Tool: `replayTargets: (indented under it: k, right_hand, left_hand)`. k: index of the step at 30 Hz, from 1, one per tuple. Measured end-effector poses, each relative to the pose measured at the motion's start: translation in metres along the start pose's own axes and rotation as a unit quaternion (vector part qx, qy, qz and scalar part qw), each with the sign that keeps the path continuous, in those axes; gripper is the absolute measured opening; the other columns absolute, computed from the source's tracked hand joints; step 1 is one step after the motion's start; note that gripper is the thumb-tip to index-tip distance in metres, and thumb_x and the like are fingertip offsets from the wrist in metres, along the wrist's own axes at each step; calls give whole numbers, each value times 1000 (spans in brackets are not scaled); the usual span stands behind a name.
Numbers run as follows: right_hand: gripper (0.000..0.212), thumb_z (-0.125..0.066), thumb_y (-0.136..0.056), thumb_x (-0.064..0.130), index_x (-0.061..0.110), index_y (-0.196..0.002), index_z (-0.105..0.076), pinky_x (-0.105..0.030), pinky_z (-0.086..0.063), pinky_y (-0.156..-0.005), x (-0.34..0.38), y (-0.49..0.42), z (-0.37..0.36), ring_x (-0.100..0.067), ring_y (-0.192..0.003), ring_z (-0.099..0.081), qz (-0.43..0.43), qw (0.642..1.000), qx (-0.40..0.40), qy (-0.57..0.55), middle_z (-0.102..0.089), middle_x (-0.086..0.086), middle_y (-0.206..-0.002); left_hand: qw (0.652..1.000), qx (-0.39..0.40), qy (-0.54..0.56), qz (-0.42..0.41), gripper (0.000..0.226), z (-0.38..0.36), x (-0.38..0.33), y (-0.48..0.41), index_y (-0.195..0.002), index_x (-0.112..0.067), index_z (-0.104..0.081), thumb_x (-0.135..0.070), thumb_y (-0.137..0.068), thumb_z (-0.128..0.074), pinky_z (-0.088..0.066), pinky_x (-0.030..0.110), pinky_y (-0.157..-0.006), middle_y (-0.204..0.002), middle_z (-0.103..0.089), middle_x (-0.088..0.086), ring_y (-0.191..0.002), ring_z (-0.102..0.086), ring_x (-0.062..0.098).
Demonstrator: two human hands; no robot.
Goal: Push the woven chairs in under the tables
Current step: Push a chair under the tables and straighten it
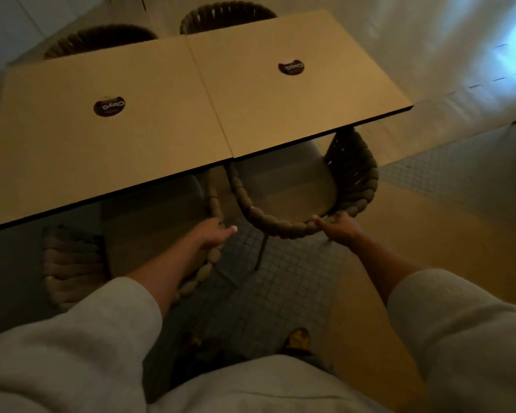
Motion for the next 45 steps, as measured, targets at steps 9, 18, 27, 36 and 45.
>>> replayTargets:
  k: [9, 18, 27, 36, 45]
  right_hand:
    - [103, -60, -89, 70, 6, -161, -21, -46, -45, -110, -54, -55, 115, -38, -143, -41, 0, 1000, 1, 26, -31, -18, -163]
    - [79, -67, -95, 49, 6, -153, -36, -44, -46, -103, -44, -161, 139, -38, -136, -49, -15, 1000, 4, 13, -47, -19, -151]
    - [99, -70, -93, 45, 5, -160, -11, -57, -41, -114, -28, -279, 146, -45, -143, -37, -66, 994, -31, 79, -22, -20, -163]
    - [103, -72, -94, 22, 17, -163, 5, -62, -46, -105, -38, -392, 141, -52, -134, -45, -76, 996, -8, 37, -36, -27, -155]
    - [65, -45, -108, 36, 13, -162, -16, -60, -43, -103, -72, -382, 165, -50, -136, -43, -84, 996, -13, -24, -38, -25, -154]
  left_hand:
    - [993, -3, 110, 40, 91, -62, -105, -30, -152, -10, -44, -69, -85, -61, -36, 42, -119, -159, -42, 14, -145, -41, 32]
    - [908, -96, 353, 204, 77, -77, -101, -132, -157, -11, -30, -39, -95, -66, -45, 51, -109, -159, -39, 12, -138, -45, 35]
    - [836, -140, 438, 300, 96, -116, -62, -198, -139, -18, -50, -45, -55, -86, -55, 46, -98, -137, -61, 12, -112, -64, 29]
    - [825, -204, 362, 383, 87, -118, -55, -193, -151, -5, -17, -27, -90, -74, -48, 48, -105, -146, -46, 24, -128, -52, 41]
    - [832, -213, 355, 369, 83, -150, -74, -175, -155, -2, -17, -10, -91, -70, -44, 42, -109, -150, -43, 22, -134, -48, 38]
Point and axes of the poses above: each hand's wrist, its own y-axis away from the middle knuckle, its own z-axis out of the back of the hand, x = y × z, the point moved 10 cm from there along -y, towards the middle knuckle
